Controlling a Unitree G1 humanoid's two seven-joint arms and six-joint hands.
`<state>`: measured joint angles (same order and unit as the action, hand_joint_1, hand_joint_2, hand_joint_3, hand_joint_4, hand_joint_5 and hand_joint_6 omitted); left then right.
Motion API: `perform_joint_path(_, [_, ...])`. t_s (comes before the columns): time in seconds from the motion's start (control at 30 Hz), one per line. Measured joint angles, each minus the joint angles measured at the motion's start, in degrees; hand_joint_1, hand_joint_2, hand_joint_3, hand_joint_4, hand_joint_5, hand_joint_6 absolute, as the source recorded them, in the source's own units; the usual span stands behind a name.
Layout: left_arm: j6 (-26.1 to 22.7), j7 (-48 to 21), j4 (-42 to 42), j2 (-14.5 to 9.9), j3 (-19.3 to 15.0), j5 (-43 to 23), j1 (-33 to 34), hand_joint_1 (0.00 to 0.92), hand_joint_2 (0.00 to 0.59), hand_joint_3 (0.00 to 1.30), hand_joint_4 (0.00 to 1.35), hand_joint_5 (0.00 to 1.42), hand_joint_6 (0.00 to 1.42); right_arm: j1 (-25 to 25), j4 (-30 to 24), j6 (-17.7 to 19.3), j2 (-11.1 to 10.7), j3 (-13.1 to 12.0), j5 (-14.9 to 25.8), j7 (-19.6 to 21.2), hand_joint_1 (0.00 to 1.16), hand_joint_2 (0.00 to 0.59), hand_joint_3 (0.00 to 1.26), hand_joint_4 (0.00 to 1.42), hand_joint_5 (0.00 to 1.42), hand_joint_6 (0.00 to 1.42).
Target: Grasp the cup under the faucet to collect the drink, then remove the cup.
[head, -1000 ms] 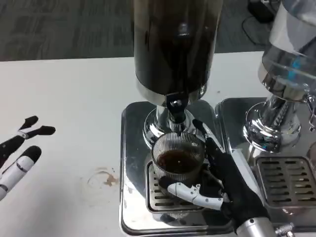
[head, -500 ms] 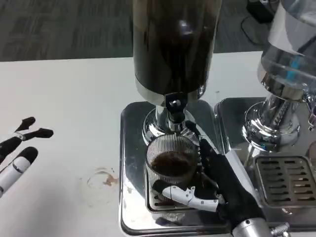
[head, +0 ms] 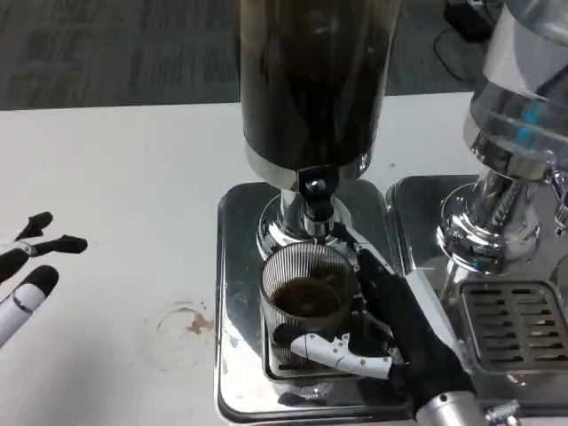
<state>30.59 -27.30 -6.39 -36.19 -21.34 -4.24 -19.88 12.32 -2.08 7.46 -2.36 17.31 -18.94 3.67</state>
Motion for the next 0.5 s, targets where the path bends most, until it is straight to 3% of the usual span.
perform_joint_path(0.37, [-0.8,0.0,1.5,0.3,-0.2,0.0,-0.3,0.0,0.254,0.32,0.0,0.02,0.0,-1.5,1.8,1.0,0.1,0.0,-0.1,1.2,0.95,0.157,0.2,0.45,0.56,0.73])
perform_joint_path(0.5, [-1.0,0.1,1.9,0.4,-0.4,0.0,-0.5,0.0,0.254,0.32,0.0,0.02,0.0,-1.8,1.9,1.1,0.1,0.0,-0.8,1.4,0.96,0.158,0.21,0.46,0.62,0.87])
